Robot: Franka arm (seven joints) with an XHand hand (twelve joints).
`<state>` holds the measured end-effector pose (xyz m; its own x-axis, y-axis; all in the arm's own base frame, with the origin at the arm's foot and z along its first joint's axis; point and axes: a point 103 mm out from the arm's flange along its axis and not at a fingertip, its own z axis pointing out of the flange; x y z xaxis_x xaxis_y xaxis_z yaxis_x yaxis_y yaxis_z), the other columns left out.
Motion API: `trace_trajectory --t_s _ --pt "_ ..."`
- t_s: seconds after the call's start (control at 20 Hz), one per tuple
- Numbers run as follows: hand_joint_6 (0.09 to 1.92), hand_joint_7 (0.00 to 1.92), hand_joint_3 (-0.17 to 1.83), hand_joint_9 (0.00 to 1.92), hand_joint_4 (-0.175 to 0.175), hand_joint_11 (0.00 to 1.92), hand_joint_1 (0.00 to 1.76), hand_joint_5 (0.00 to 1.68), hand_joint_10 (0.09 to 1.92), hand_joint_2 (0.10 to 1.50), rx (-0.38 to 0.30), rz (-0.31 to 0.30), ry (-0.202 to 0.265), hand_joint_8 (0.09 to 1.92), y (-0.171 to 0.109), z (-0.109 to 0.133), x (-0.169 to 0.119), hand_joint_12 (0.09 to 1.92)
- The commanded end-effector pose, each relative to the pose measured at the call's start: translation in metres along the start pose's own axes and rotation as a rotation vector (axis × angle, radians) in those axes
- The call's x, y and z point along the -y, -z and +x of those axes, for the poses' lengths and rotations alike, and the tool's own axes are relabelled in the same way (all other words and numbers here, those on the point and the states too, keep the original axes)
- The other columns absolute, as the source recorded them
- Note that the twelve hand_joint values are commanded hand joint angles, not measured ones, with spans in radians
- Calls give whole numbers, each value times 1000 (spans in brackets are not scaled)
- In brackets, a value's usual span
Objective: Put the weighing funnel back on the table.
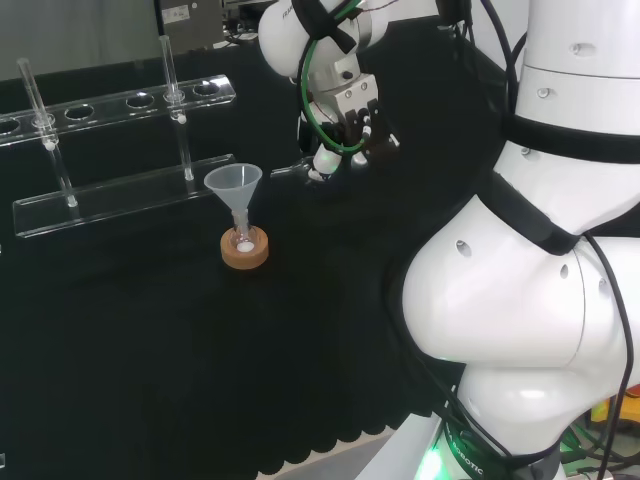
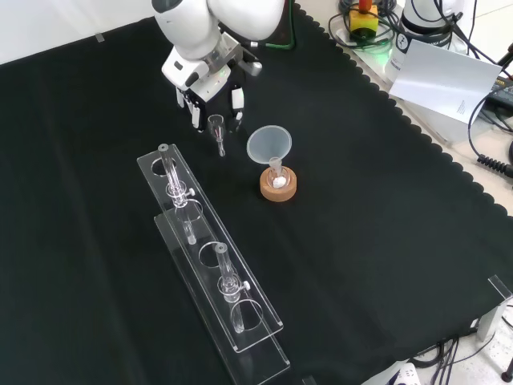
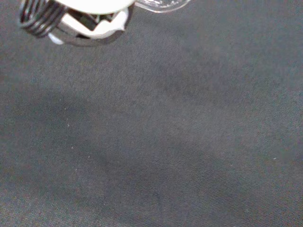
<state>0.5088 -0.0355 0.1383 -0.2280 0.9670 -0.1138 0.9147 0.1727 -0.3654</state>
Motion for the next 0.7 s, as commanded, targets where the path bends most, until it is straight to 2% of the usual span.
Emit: trace_trajectory --t_s 0.05,0.4,0.7 --pt "665 1374 603 1489 175 1117 1118 1264 87 691 -22 -13 12 246 -13 3 -9 837" --pt "666 1373 601 1489 175 1118 1118 1264 87 692 -10 -42 21 247 -22 13 -18 837" --pt "666 1372 601 1485 175 1117 1118 1264 87 693 -9 -36 24 247 -33 18 -25 836"
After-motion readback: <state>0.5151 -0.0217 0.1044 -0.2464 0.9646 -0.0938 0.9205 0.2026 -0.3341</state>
